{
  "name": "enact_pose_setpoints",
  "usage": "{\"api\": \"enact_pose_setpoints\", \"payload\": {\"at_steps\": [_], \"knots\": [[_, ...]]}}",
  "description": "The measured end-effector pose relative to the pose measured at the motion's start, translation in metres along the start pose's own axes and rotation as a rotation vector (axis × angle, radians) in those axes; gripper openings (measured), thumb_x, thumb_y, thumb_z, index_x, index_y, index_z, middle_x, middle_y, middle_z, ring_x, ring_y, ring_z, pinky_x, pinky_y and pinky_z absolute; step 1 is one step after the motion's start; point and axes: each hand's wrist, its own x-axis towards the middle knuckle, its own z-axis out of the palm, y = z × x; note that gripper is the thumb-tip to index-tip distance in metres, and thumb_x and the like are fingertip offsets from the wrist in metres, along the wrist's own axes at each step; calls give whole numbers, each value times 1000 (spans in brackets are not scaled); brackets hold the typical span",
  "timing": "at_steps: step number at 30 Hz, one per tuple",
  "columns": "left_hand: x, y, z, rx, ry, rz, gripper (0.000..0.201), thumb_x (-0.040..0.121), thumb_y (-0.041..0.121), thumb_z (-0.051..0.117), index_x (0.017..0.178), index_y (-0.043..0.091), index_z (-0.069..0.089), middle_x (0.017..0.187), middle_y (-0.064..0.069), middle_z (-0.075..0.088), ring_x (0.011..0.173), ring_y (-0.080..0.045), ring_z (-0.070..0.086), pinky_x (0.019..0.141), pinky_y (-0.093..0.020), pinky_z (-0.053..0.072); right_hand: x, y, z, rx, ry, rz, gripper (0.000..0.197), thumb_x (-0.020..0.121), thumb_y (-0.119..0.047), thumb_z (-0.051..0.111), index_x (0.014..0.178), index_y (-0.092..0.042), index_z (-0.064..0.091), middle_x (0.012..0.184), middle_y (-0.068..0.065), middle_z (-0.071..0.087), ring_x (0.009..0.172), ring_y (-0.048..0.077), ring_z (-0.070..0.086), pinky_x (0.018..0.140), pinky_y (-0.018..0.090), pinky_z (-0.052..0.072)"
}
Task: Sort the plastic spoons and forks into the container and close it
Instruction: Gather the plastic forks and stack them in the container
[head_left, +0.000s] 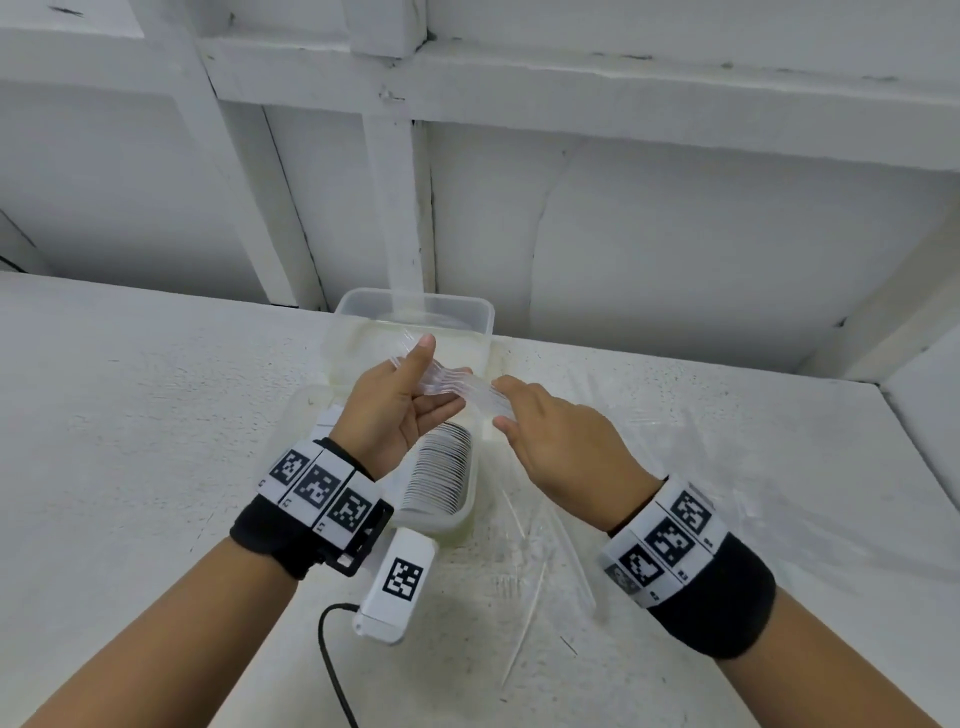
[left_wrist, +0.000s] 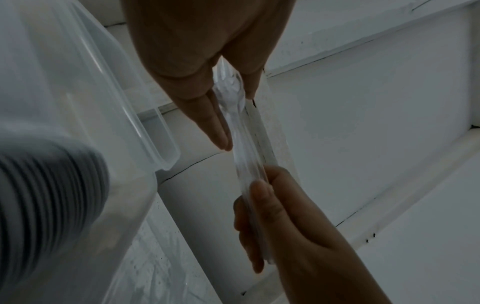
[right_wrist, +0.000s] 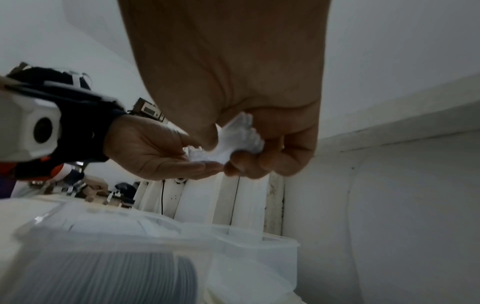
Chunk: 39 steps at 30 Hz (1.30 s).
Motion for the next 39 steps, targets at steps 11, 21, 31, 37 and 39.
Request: {"api": "enact_pose_setpoints", "payload": {"at_steps": [11, 21, 31, 37, 39], "knots": [[69, 94, -54, 682, 115, -57, 43, 96, 45, 39, 100, 6, 57, 91, -10, 67, 76, -21, 64, 74, -32, 53, 118, 26, -15, 67, -206, -18, 41, 102, -27, 23, 141, -14, 32, 129, 13, 49, 110, 33, 53, 88, 44, 45], [124, 103, -108, 1314, 159, -229, 37, 96, 32, 47, 118, 3, 55, 111, -10, 63, 95, -25, 61, 83, -37, 51, 195, 28, 43, -58, -489, -29, 37, 102, -22, 29, 135, -9, 36, 129, 14, 51, 113, 30, 53, 88, 35, 41], [141, 87, -108, 1207, 78, -320, 30, 94, 26, 53, 113, 3, 54, 103, -15, 61, 86, -27, 60, 71, -35, 53, 210, 21, 73, -189, -605, 39, 51, 99, -37, 39, 139, -6, 30, 140, 15, 38, 126, 31, 42, 100, 40, 36], [142, 87, -112, 1162, 90, -314, 26, 94, 24, 53, 111, 3, 54, 100, -16, 62, 86, -29, 62, 74, -37, 54, 214, 15, 74, -135, -563, 6, 46, 98, -32, 42, 138, -9, 38, 138, 15, 39, 122, 31, 44, 99, 39, 37], [141, 86, -112, 1152, 93, -309, 24, 95, 22, 53, 108, 3, 55, 95, -14, 63, 83, -28, 63, 75, -36, 55, 215, 14, 73, -58, -545, 6, 43, 97, -27, 46, 136, -9, 42, 135, 13, 44, 120, 30, 47, 98, 36, 37]]}}
